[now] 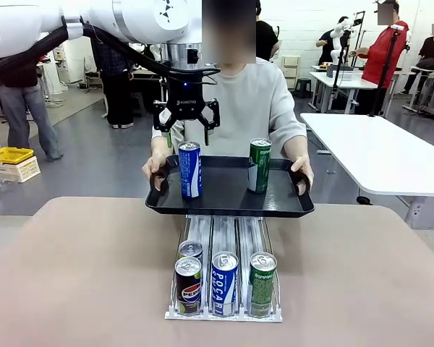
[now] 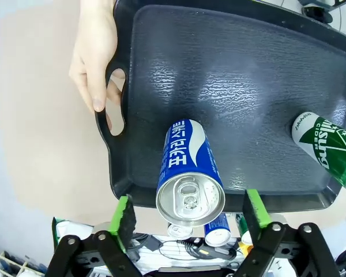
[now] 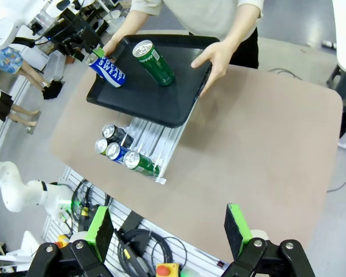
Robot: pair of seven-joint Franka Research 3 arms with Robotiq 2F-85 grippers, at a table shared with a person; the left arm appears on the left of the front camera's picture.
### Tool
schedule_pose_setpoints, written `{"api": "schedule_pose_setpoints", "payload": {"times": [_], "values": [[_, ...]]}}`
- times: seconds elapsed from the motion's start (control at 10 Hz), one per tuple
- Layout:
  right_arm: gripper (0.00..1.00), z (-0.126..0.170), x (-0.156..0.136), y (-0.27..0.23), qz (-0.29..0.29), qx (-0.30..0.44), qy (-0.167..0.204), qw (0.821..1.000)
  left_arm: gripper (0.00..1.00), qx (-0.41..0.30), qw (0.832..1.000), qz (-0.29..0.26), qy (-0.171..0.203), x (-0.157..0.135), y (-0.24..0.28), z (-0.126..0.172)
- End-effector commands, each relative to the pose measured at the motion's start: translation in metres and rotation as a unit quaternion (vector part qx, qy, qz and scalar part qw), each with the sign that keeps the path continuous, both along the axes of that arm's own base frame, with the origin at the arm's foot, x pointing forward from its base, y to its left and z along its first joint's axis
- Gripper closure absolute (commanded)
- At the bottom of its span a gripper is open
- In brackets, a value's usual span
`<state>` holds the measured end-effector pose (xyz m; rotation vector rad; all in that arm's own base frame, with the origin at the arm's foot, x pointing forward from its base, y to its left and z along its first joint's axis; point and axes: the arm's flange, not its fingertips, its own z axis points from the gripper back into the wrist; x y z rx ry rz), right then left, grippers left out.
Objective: Retrieve and hand over the desired beverage to the person.
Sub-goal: Place the picked can on the Handle tray extended by the person.
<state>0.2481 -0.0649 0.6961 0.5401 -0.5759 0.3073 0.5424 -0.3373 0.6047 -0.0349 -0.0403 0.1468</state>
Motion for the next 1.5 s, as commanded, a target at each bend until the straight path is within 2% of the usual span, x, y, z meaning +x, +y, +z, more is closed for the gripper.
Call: {"api": "schedule_pose_setpoints", "payload": {"times": [0.0, 0.3, 0.4, 0.6, 0.8, 0.9, 1.1, 1.4], "values": [[0.00, 0.000, 0.001, 0.000, 0.011, 0.010, -0.003, 1.000, 0.00, 0.003, 1.000, -0.013, -0.002, 0.003, 0.001, 0.005], [0.00, 0.000, 0.001, 0.000, 0.011, 0.010, -0.003, 1.000, 0.00, 0.005, 1.000, -0.026, -0.004, -0.003, 0.002, 0.009], [0.00, 0.000, 0.001, 0.000, 0.011, 0.010, -0.003, 1.000, 0.00, 0.000, 0.998, -0.060, -0.011, -0.019, 0.007, 0.019], [0.00, 0.000, 0.001, 0.000, 0.011, 0.010, -0.003, 1.000, 0.00, -0.011, 0.989, -0.143, -0.020, -0.076, 0.021, 0.035], [0.00, 0.000, 0.001, 0.000, 0.011, 0.010, -0.003, 1.000, 0.00, -0.026, 0.978, -0.204, -0.032, -0.135, 0.045, 0.037], [0.00, 0.000, 0.001, 0.000, 0.011, 0.010, -0.003, 1.000, 0.00, -0.034, 0.973, -0.227, -0.041, -0.155, 0.058, 0.034], [0.00, 0.000, 0.001, 0.000, 0.011, 0.010, -0.003, 1.000, 0.00, -0.041, 0.964, -0.260, -0.047, -0.178, 0.087, 0.023], [0.00, 0.000, 0.001, 0.000, 0.011, 0.010, -0.003, 1.000, 0.00, -0.047, 0.962, -0.265, -0.045, -0.197, 0.111, 0.013]]}}
